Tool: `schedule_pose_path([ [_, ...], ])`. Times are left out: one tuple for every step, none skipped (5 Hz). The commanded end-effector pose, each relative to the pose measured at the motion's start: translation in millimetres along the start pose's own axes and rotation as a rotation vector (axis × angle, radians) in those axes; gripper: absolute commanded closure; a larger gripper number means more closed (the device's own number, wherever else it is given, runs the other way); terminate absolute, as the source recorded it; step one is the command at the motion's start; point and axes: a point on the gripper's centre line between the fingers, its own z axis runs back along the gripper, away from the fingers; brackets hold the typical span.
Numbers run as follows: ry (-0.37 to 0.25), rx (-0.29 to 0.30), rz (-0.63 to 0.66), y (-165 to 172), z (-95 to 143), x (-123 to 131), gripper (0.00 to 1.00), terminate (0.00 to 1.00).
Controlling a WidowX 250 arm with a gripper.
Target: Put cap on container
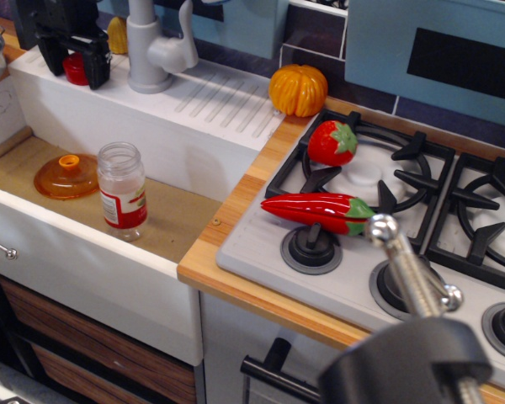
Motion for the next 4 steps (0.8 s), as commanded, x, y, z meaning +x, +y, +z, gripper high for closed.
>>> schedule_pose_path([
  [-0.082,0.076,0.025,2,23,10,1.0,0.0],
  [-0.06,0.065,0.034,-3,40,13,1.0,0.0],
  [-0.023,0.039,0.018,-4,62,6,1.0,0.0],
  [0.025,0.018,0.02,-13,75,-13,1.0,0.0],
])
